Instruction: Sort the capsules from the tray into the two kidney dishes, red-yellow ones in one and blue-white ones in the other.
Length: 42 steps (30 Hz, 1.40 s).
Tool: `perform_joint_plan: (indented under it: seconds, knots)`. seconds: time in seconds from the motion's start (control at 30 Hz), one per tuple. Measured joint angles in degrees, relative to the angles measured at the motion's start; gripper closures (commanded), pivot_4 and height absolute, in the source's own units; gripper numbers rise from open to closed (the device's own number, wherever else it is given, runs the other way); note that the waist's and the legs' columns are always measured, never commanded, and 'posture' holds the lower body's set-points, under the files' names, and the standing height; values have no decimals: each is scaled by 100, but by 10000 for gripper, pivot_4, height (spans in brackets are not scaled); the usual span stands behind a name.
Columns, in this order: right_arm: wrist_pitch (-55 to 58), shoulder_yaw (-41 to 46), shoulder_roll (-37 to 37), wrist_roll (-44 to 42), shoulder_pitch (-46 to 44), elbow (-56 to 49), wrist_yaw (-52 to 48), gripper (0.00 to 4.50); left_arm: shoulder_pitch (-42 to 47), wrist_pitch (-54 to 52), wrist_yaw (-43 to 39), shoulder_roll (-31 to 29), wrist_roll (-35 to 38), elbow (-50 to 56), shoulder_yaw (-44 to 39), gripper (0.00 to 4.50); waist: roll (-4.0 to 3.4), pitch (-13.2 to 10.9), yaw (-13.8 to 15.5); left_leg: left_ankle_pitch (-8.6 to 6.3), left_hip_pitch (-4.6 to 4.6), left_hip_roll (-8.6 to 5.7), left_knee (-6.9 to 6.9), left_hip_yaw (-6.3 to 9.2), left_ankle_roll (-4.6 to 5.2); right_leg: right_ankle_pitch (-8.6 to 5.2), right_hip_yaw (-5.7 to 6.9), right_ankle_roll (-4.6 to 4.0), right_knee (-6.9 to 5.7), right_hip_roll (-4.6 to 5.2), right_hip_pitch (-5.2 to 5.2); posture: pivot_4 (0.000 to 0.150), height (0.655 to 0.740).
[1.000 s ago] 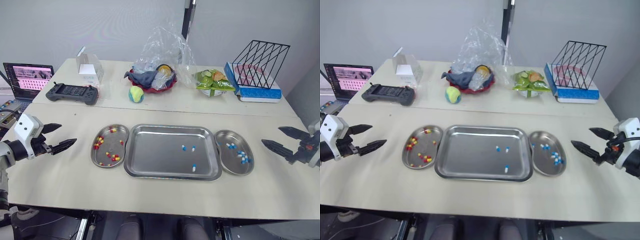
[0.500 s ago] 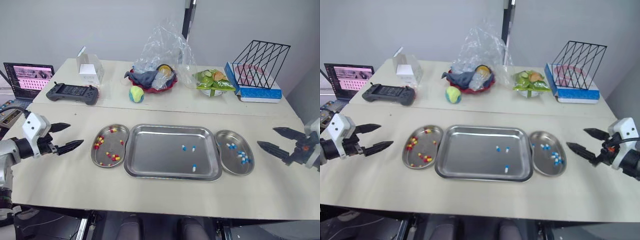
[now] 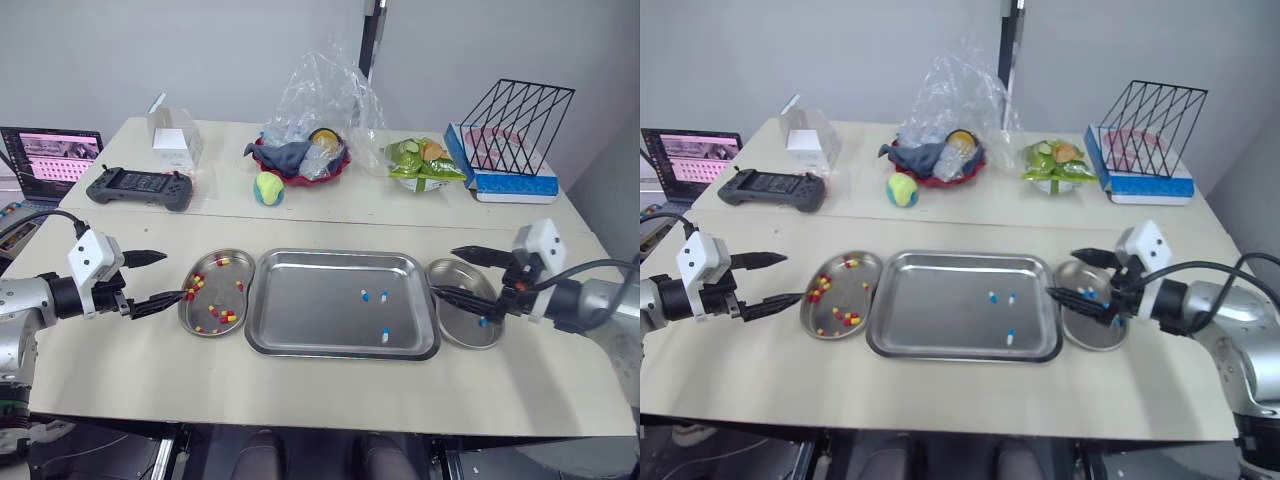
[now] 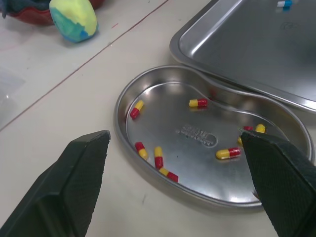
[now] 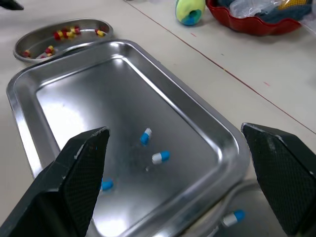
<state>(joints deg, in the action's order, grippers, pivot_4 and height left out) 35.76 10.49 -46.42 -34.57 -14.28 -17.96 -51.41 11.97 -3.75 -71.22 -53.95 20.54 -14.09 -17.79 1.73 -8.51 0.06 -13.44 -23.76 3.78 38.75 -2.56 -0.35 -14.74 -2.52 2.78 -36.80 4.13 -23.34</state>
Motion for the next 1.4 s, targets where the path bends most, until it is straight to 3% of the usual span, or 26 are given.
perform_joint_plan:
  seconds: [0.17, 0.43, 0.77, 1.0, 1.4]
  knots:
    - [197, -790, 834, 252, -542, 75, 677, 0, -442, 218, 211, 7, 69, 336, -465, 596, 0, 0, 9, 0, -7, 3, -4, -3, 0, -3, -1, -6, -5, -2, -15, 1500, 7334]
    - [466, -1661, 1331, 1047, -879, 366, 1415, 0, -1010, 259, 867, 233, 3, 724, -799, 596, 2, -1, 49, 0, -12, 4, 1, -7, 0, -4, -1, -10, -22, -1, -29, 1500, 7334]
    - [717, -2442, 1741, 1785, -932, 524, 1796, 0, -1605, -603, 572, 252, 989, 1494, -1213, 596, 2, 0, 5, 0, -46, 11, -1, -14, 0, -8, -6, -17, -37, -7, -80, 1500, 7334]
    - [947, -2536, 1914, 1942, -959, 526, 1931, 22138, -1853, -1005, 436, 241, 1190, 1764, -1294, 0, 2, 0, -11, 0, -46, 12, -2, -14, 0, -8, -6, -17, -36, -8, -81, 1500, 7334]
    - [1388, -2409, 2052, 1987, -982, 565, 2103, 22138, -1903, -1160, 291, 221, 1284, 1839, -1350, 0, 3, 0, -26, 0, -44, 15, -2, -13, 0, -9, -6, -20, -36, -13, -80, 1500, 7334]
